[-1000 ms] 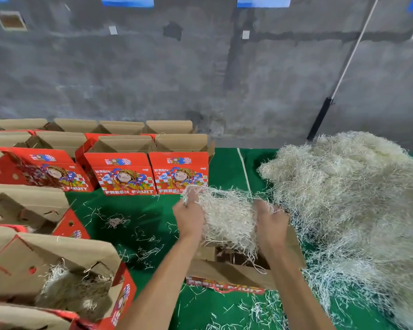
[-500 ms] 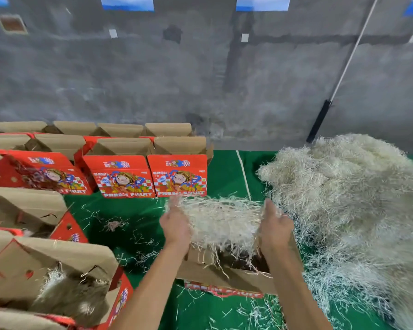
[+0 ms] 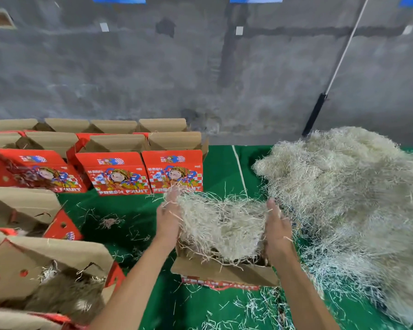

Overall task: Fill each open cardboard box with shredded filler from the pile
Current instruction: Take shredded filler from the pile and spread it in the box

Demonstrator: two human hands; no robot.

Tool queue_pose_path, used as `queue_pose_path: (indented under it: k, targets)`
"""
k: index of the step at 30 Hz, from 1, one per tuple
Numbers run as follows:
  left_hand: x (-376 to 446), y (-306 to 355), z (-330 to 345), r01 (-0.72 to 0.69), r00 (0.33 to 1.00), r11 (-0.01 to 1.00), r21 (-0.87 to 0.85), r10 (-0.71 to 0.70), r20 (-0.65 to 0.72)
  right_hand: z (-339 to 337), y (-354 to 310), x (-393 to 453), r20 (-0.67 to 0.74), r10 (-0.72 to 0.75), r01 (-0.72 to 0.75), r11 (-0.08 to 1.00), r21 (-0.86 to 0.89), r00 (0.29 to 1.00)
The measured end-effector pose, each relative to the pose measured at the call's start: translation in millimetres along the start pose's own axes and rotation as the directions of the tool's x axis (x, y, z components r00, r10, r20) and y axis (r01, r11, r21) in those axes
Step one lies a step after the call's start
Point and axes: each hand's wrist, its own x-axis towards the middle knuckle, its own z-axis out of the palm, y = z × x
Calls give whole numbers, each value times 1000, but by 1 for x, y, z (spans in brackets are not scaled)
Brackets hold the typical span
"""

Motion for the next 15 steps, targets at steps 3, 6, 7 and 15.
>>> queue_pose_path:
  k: [3,6,7,15]
  targets:
    - [-20,0,25,-40,973,996,81,20,230,20,1,-14,319,-63,53,998,41,945]
    - [-38,2,42,-210,909,940,267,88,406,37,1,-37,420,-99,132,990,-48,902]
    - [-43,1,44,-255,892,905,340,85,443,41,1,-38,394,-161,202,977,-64,905]
    - [-67,-31,66,-306,924,879,365,183,334,52,-17,-40,58,-366,367,930,-2,929]
